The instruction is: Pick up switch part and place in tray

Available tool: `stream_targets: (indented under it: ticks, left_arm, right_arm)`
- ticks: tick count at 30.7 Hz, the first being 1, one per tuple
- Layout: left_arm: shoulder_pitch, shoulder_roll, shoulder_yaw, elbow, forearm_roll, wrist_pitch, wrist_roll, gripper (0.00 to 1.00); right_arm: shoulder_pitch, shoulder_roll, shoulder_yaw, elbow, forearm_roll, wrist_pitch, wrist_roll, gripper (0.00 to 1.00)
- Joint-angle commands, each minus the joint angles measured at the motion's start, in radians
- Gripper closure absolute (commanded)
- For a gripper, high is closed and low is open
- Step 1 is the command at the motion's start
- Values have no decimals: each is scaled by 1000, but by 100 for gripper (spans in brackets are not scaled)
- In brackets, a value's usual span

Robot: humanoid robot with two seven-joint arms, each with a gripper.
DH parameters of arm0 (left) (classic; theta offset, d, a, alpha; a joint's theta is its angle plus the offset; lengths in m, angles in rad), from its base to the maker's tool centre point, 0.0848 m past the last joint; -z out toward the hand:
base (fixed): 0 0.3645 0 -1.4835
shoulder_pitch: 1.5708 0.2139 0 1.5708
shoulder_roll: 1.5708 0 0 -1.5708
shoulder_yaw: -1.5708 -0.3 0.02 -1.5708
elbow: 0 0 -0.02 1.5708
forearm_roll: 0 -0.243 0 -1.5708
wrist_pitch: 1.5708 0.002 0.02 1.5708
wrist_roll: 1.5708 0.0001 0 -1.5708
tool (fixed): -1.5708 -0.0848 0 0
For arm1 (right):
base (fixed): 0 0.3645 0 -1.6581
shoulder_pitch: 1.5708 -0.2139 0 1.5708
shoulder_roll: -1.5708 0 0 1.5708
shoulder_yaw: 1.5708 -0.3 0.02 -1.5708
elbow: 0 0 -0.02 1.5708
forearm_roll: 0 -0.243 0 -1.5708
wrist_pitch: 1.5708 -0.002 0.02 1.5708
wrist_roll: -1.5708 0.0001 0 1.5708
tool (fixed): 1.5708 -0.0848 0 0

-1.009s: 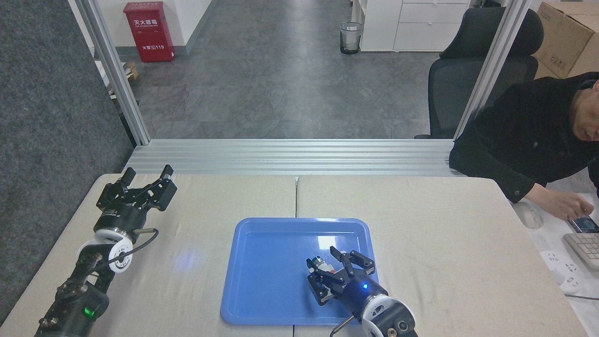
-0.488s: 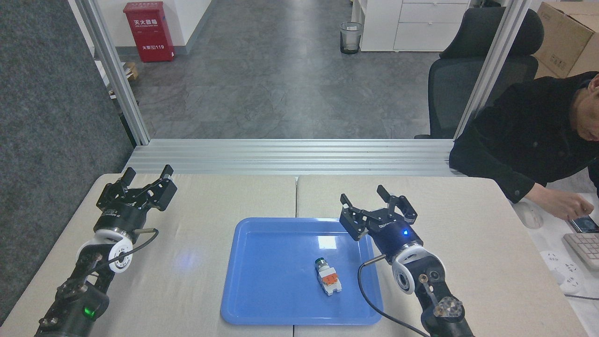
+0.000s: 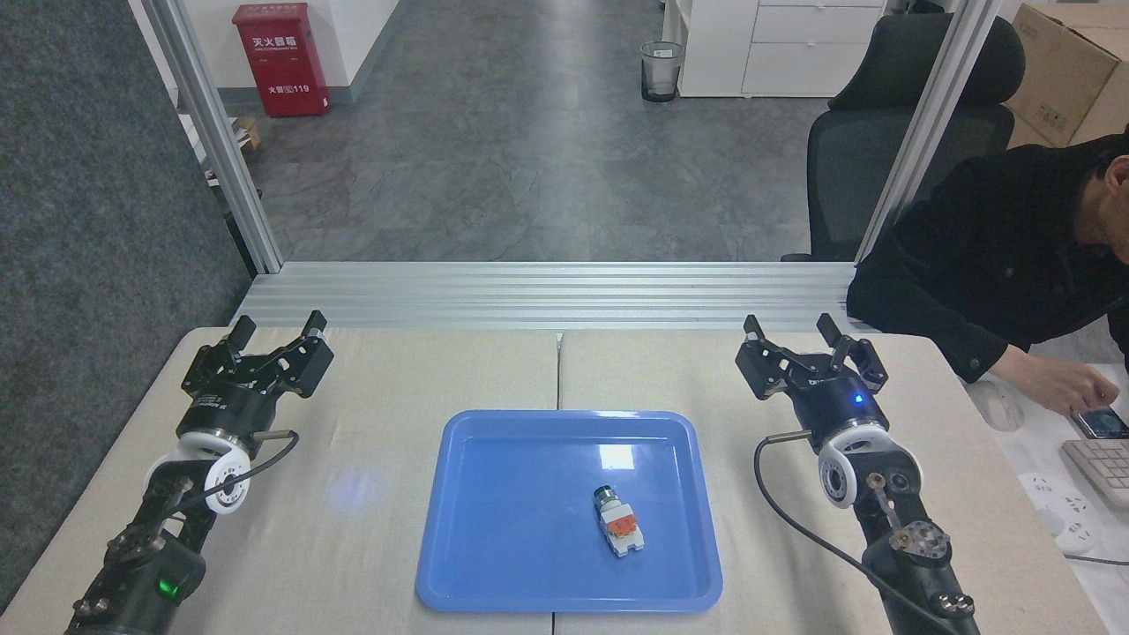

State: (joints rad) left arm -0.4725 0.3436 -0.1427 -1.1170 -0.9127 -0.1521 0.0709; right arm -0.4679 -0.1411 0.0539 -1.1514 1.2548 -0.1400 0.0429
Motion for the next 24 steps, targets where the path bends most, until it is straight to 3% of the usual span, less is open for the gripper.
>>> stream_targets:
  ticks: [1,24]
  left_arm:
    - [0,0,0,0,0,0,0,0]
    - [0,0,0,-1,0,0,0,0]
  right_arm:
    - [-20,-150,-83,45,-17,-4,-5,0]
    - [-5,-124,-88,35,-21,-33,-2,0]
